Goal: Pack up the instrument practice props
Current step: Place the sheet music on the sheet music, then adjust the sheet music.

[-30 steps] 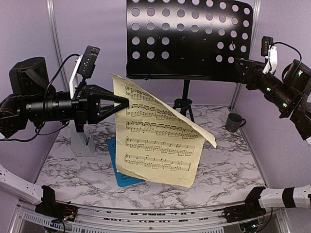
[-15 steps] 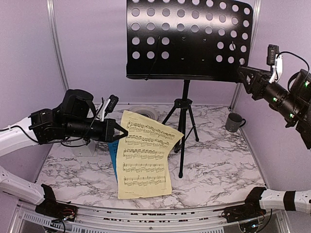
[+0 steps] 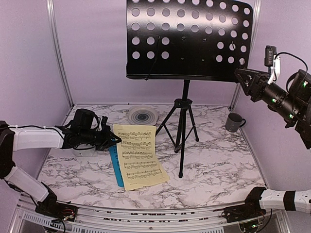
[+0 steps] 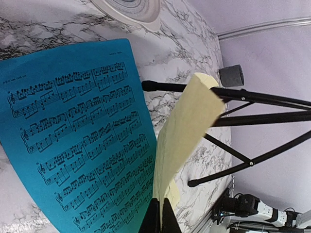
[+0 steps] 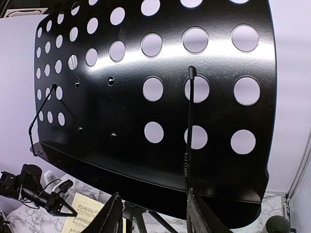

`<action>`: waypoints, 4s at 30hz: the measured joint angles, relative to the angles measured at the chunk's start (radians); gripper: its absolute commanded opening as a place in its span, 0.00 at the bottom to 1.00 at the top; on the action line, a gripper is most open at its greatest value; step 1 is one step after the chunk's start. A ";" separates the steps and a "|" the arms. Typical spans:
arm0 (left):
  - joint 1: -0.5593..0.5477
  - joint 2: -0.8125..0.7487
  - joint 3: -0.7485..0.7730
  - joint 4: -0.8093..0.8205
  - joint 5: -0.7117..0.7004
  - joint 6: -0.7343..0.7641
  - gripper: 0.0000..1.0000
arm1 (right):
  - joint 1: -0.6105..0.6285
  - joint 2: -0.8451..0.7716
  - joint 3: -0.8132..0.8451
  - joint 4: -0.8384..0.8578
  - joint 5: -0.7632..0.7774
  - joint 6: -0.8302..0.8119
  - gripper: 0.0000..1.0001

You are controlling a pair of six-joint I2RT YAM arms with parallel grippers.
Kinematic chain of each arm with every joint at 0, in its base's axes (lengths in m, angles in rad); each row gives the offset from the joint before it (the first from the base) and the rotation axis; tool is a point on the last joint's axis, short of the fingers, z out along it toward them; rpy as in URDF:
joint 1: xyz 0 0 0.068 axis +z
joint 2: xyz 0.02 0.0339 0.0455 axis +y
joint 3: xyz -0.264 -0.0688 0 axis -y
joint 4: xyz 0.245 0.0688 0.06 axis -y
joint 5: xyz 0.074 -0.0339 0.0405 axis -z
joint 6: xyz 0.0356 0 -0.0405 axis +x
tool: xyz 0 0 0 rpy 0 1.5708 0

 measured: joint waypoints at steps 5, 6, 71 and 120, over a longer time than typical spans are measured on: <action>0.076 0.074 0.018 0.009 0.085 0.027 0.00 | 0.000 -0.003 0.000 -0.004 -0.009 0.003 0.43; 0.089 0.079 0.027 -0.006 0.092 0.036 0.00 | 0.000 -0.004 0.000 -0.004 -0.010 0.003 0.42; 0.078 -0.121 0.240 -0.354 -0.197 0.224 0.83 | 0.000 0.021 -0.002 -0.011 -0.141 0.035 0.49; 0.019 0.500 0.411 -0.313 -0.085 0.469 0.45 | 0.370 0.357 -0.482 0.315 -0.431 0.105 0.47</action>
